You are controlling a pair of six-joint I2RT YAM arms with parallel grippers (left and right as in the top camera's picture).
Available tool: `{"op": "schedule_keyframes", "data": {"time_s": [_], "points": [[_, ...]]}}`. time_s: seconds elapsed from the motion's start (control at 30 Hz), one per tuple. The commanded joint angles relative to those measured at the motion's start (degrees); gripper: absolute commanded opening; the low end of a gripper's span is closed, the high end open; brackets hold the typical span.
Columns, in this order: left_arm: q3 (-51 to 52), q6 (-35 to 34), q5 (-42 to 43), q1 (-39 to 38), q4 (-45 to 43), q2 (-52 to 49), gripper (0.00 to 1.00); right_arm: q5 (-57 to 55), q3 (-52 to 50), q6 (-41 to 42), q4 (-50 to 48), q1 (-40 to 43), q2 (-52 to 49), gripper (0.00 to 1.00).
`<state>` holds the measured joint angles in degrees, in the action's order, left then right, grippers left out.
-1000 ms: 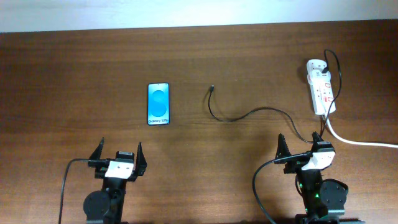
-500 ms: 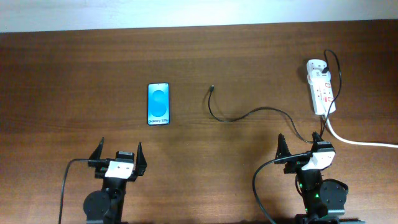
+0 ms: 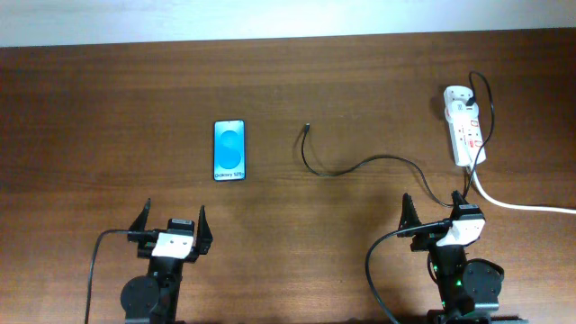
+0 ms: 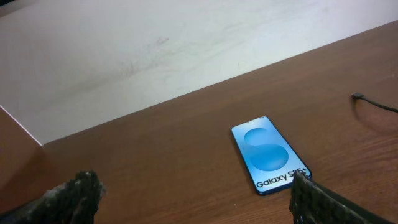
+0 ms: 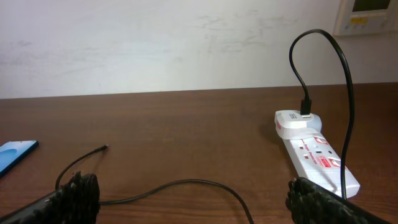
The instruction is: Plug charger to phone and switch on socket
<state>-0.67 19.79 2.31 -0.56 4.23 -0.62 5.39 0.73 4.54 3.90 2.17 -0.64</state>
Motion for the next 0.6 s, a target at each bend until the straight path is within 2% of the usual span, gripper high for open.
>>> {"op": "schedule_keyframes", "data": {"time_s": [0.0, 0.27, 0.4, 0.57], "points": [[0.13, 0.26, -0.59, 0.24, 0.37, 0.22, 0.99, -0.09, -0.42, 0.26, 0.2, -0.44, 0.26, 0.98], [0.13, 0.17, 0.98, 0.24, 0.26, 0.22, 0.99, -0.09, -0.42, 0.26, 0.2, -0.44, 0.26, 0.98], [0.13, -5.95, 0.98, 0.24, 0.13, 0.22, 0.99, -0.09, -0.42, 0.26, 0.2, -0.46, 0.26, 0.99], [-1.38, -9.35, 2.91, 0.24, 0.15, 0.17, 0.99, -0.09, -0.42, 0.26, 0.2, -0.44, 0.26, 0.99]]}}
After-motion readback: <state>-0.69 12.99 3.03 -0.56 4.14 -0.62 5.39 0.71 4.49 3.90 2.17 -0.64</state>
